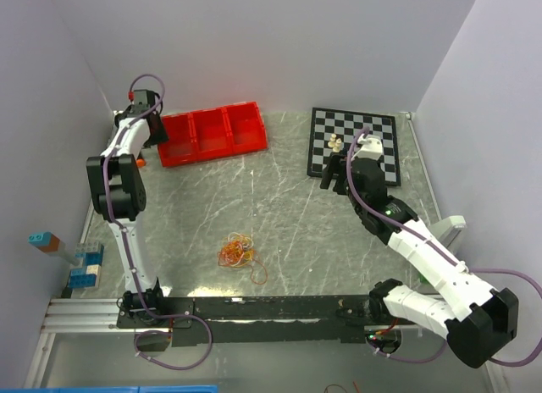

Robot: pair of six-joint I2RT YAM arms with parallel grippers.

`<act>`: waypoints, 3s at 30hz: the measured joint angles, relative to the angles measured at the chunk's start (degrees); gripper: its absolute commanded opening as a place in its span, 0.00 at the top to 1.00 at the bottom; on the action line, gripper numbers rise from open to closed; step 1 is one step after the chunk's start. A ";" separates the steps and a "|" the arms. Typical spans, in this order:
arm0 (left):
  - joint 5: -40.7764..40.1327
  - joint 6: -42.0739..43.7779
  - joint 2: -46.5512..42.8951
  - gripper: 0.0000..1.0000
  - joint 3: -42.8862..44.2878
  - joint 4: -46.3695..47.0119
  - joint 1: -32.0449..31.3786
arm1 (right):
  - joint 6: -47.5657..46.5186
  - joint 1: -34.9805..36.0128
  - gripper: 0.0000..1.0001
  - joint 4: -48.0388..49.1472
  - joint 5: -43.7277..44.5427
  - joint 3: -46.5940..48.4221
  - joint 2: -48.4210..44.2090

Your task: Untangle the cables

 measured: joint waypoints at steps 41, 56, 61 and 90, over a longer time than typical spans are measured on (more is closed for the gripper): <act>7.89 15.34 -34.95 0.99 -52.15 16.68 -13.03 | 5.46 3.76 0.29 1.07 -0.87 -0.15 13.99; 9.18 14.93 -42.45 0.86 -57.33 13.14 -17.38 | 8.46 6.91 0.73 3.32 -3.41 0.15 28.68; 10.75 17.29 -44.96 0.72 -58.69 11.54 -18.56 | 10.95 7.10 0.82 2.67 -2.25 0.28 29.07; 32.28 36.72 -50.21 0.16 -50.66 -2.78 -21.86 | 5.81 5.38 0.18 -2.16 5.55 4.28 29.83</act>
